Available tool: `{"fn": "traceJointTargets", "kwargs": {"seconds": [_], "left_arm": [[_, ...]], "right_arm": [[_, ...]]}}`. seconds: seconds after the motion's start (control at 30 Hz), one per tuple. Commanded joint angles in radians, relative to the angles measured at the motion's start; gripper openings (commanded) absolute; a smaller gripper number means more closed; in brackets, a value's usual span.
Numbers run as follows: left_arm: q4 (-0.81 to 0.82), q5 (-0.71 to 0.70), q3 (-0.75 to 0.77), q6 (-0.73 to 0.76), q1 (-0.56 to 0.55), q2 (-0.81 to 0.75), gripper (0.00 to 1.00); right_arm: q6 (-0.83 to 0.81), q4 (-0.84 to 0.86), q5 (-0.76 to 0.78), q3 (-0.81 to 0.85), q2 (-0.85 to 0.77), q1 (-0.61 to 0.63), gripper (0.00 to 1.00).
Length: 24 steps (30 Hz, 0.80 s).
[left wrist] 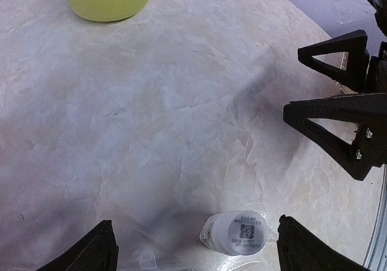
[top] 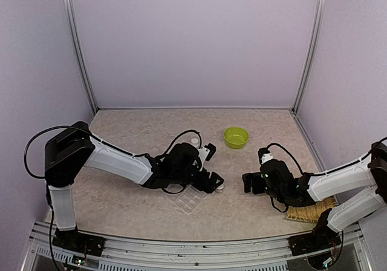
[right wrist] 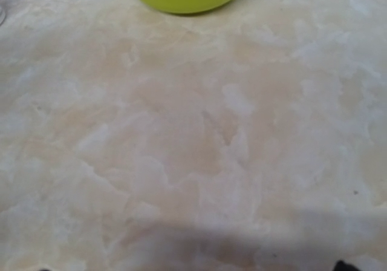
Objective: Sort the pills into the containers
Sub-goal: Pick up the pill bottle from the center of the board.
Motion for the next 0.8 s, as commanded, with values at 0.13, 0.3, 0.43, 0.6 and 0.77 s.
{"fn": "traceJointTargets", "kwargs": {"seconds": [0.13, 0.3, 0.43, 0.6, 0.77], "left_arm": [[-0.088, 0.003, 0.093, 0.045, -0.021, 0.072, 0.81], [-0.108, 0.009, 0.127, 0.053, -0.024, 0.1, 0.73], [-0.115, 0.02, 0.145, 0.055, -0.026, 0.115, 0.65], [-0.118, 0.027, 0.152, 0.058, -0.026, 0.122, 0.53], [-0.117, 0.025, 0.157, 0.062, -0.026, 0.122, 0.41]], "right_arm": [[0.013, -0.007, 0.007, -0.008, 0.027, -0.014, 1.0], [0.012, -0.009, 0.006, -0.007, 0.031, -0.016, 1.0], [0.008, -0.01, 0.007, -0.008, 0.031, -0.018, 1.0], [0.004, -0.005, 0.003, -0.005, 0.036, -0.023, 1.0], [-0.001, -0.002, -0.001, 0.001, 0.049, -0.027, 1.0]]}}
